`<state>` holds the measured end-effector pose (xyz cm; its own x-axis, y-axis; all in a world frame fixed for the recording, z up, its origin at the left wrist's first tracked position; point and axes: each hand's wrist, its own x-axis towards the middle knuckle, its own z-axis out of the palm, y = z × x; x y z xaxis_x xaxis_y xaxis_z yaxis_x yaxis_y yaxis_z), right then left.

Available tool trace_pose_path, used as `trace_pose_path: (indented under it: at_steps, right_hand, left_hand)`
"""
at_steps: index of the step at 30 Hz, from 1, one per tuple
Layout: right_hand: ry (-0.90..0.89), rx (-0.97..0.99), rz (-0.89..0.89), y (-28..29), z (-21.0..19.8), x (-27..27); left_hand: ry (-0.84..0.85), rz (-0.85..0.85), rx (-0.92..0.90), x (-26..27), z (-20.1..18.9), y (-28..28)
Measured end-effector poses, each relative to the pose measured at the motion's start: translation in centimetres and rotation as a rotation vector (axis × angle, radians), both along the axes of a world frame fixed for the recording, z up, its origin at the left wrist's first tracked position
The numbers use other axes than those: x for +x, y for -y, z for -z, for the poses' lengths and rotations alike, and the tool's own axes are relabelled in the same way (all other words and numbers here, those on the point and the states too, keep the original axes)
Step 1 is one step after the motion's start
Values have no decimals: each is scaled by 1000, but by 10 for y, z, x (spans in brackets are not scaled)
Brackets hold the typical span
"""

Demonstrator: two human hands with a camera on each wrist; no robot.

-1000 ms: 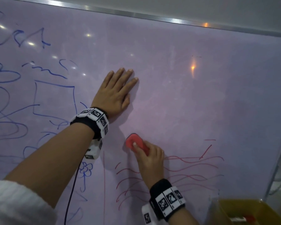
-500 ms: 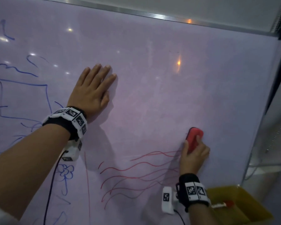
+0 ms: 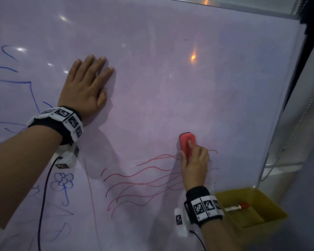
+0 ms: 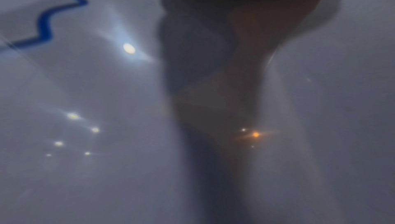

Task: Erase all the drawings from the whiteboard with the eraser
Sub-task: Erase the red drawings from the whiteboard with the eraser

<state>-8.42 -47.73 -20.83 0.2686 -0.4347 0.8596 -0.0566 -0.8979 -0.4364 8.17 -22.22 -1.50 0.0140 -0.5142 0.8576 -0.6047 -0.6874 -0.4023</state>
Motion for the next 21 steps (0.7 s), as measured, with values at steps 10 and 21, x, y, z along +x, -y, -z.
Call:
trace_pose_path:
  at_steps: [10, 21]
  right_hand:
    - [95, 423, 74, 12, 1, -4]
    - [155, 565, 96, 25, 12, -9]
  left_hand:
    - [-23, -6, 3, -3, 0, 1]
    - [-12, -9, -1, 0, 1, 1]
